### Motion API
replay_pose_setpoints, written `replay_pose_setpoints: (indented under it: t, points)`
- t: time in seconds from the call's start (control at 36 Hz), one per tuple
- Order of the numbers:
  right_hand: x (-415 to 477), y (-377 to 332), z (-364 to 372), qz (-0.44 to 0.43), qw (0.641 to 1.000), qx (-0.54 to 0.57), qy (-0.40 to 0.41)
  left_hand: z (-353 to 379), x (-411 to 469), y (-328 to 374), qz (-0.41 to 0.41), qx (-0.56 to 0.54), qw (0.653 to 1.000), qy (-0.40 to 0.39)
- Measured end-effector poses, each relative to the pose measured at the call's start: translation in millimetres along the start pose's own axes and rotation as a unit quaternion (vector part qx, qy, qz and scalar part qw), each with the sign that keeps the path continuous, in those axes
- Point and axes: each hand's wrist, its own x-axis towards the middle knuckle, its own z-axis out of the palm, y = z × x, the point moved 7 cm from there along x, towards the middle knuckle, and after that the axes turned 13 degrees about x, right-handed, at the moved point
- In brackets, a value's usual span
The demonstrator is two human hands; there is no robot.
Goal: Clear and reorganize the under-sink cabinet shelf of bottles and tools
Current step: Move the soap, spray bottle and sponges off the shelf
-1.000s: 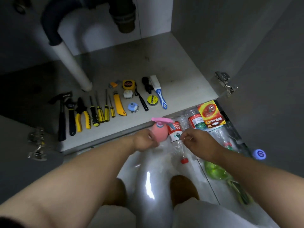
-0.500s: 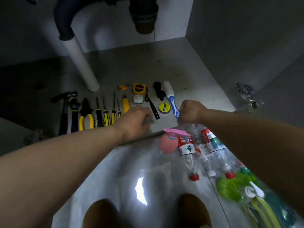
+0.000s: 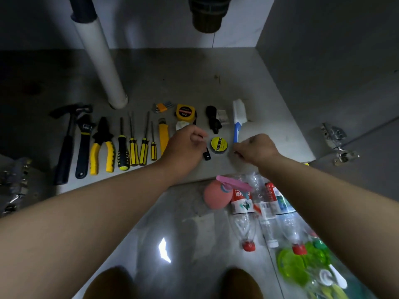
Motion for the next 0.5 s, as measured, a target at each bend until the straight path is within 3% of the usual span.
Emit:
replay_pose_setpoints:
  t: [0.11,0.28,0.42,0.5]
  points:
    - [-30.6,-21.9,13.0,-0.073,0.989,0.090,-0.090,9.4,1.4,8.0,-0.072,-0.117,0.990,-0.039]
    - [-71.7,-45.9,27.9,-0.138,0.970,0.075,-0.186,1.5,-7.5,25.2,-0.063,-0.229,0.971,-0.029]
    - [-84.1,-48.7,2.1,-0.122,0.964,0.180,-0.152,11.2,-28.0,32.2,-0.038,-0.170,0.981,-0.091]
    - [-98.1,-51.6,-17.4,-0.168,0.957,0.193,-0.137,31.6,-50.5,48.4,0.008,-0.091,0.983,-0.161]
